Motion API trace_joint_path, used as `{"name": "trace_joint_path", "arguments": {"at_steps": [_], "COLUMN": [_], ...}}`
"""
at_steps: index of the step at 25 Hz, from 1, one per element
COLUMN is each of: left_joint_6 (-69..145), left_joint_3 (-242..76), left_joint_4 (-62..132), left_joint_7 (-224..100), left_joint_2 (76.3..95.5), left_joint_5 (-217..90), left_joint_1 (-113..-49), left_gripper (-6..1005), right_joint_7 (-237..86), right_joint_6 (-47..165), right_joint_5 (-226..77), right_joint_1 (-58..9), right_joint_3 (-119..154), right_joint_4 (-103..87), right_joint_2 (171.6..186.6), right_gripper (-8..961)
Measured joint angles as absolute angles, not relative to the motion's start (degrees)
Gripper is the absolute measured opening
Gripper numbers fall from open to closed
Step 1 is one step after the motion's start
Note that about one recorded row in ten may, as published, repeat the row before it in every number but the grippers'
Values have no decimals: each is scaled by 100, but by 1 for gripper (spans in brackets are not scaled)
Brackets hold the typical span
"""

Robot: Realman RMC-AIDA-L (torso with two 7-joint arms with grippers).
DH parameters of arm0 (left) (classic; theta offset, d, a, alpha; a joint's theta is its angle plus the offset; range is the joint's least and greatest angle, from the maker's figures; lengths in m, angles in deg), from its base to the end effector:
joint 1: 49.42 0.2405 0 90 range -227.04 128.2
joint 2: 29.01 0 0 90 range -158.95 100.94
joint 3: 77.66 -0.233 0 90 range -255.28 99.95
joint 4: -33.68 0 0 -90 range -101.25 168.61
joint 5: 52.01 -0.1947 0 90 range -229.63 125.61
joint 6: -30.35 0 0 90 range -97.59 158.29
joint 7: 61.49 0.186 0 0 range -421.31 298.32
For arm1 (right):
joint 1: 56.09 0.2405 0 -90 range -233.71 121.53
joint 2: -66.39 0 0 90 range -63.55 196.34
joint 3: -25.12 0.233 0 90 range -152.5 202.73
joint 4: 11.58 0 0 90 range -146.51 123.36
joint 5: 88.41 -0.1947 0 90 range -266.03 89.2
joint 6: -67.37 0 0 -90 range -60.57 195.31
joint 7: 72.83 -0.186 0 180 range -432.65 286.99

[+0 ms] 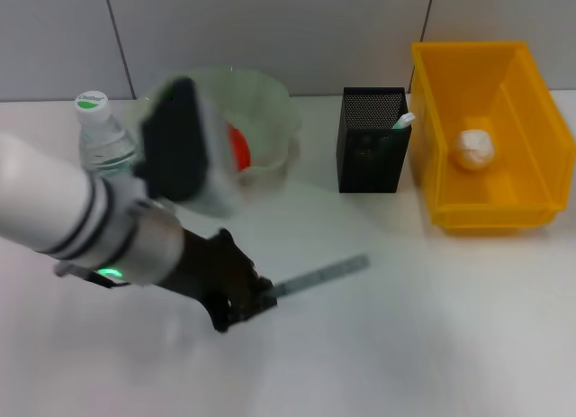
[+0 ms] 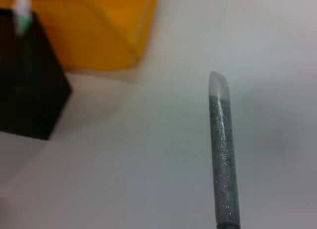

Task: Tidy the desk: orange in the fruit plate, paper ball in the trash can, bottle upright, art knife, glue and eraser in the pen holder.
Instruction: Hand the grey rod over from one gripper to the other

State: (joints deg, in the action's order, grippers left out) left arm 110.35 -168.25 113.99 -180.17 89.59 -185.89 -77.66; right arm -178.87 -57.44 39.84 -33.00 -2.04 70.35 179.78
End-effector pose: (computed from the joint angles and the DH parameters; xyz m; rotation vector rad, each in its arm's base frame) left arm -0.1549 0.3114 -0.0670 -2.9314 -0.1692 0.3145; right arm 0.2353 0.2532 0.1164 -2.7736 0.7786 0.2073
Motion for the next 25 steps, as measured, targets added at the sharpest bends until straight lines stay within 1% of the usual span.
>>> {"name": "trace_joint_path", "arguments": {"at_steps": [3, 5, 7, 8, 9, 10, 13, 14, 15, 18, 19, 20, 24, 25], "left_joint_6": [11035, 11518, 11664, 11979, 12130, 12204, 12430, 12551, 12551, 12701, 12731, 12731, 12810, 12823], "left_joint_3": [-16825, -15409, -15112, -14478, -14191, -14069, -13677, -13509, -13509, -13448, -13450, -13450, -13538, -13560], "left_joint_4": [11399, 11100, 10967, 10618, 10444, 10369, 10079, 9907, 9907, 9690, 9629, 9629, 9398, 9307], "left_joint_7": [-18017, -17307, -17140, -16786, -16619, -16539, -16321, -16218, -16218, -16149, -16143, -16143, -16058, -16032], "left_joint_2": [8959, 8946, 8939, 8937, 8933, 8932, 8926, 8922, 8922, 8920, 8920, 8920, 8942, 8943], "left_joint_5": [-18589, -17608, -17395, -17010, -16848, -16763, -16507, -16334, -16334, -16081, -16029, -16029, -15913, -15896], "left_joint_1": [-7766, -7585, -7571, -7561, -7557, -7556, -7554, -7553, -7553, -7574, -7594, -7594, -7691, -7740], "left_gripper": [150, 151, 151, 152, 152, 152, 153, 153, 154, 154, 155, 155, 156, 157], "right_joint_7": [-17804, -17712, -17658, -17621, -17541, -17541, -17364, -17155, -17155, -16692, -16346, -16346, -15209, -15209], "right_joint_6": [-5720, -5704, -5702, -5693, -5664, -5664, -5600, -5516, -5516, -5304, -5178, -5178, -4636, -4636], "right_joint_5": [3766, 3444, 3059, 2829, 2402, 2402, 2091, 2057, 2057, 2051, 2068, 2068, 2090, 2090], "right_joint_1": [-3389, -3484, -3565, -3609, -3682, -3682, -3690, -3616, -3616, -3488, -3368, -3368, -3001, -3001], "right_joint_3": [21, 290, 479, 525, 555, 555, 560, 559, 559, 492, 478, 478, 351, 351], "right_joint_4": [6991, 6875, 6647, 6482, 6096, 6096, 5574, 5175, 5175, 4468, 3893, 3893, 2445, 2445], "right_joint_2": [17992, 18014, 18030, 18048, 18104, 18104, 18238, 18375, 18375, 18543, 18562, 18562, 18528, 18528], "right_gripper": [726, 726, 726, 726, 726, 726, 726, 726, 726, 726, 726, 726, 726, 726]}}
